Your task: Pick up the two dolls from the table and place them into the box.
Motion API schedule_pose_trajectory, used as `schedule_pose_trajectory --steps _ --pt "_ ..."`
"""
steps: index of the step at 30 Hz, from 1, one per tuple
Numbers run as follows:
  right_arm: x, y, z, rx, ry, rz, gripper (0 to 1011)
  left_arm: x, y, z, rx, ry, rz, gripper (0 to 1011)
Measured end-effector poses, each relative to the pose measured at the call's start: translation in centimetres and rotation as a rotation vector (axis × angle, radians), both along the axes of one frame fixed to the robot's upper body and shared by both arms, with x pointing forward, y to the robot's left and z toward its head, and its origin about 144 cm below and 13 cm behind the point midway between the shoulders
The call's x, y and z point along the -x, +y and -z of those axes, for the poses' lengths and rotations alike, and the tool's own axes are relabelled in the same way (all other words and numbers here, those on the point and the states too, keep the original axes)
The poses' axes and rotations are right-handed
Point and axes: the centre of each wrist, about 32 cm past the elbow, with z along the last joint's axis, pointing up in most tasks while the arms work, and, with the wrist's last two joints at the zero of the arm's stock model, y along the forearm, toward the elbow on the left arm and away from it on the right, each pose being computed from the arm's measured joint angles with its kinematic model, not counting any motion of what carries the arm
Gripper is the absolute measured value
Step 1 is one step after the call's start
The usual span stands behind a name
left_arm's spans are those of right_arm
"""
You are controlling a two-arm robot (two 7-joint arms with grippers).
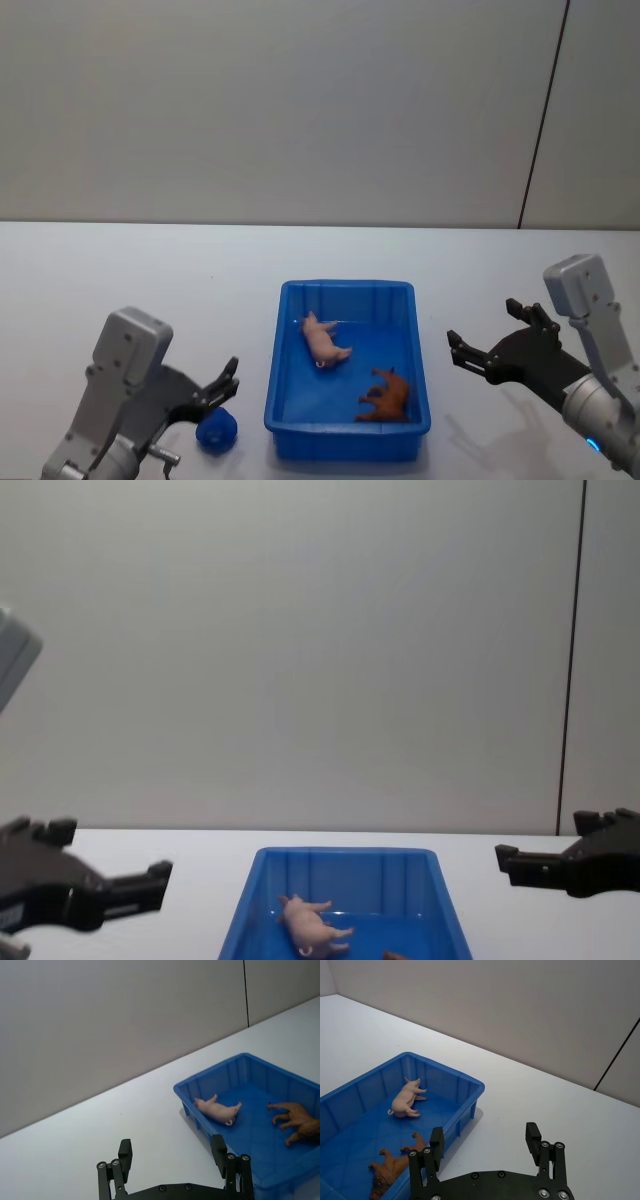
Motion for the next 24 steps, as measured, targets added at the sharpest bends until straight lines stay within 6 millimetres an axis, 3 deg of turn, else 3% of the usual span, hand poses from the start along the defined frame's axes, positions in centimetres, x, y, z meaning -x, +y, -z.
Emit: schedule_pose_trajectory --steps 24 --pt "0.0 -0.1 0.0 0.001 0.0 0.001 1001 -0.5 1.0 4.0 0.042 0.124 0.059 1001"
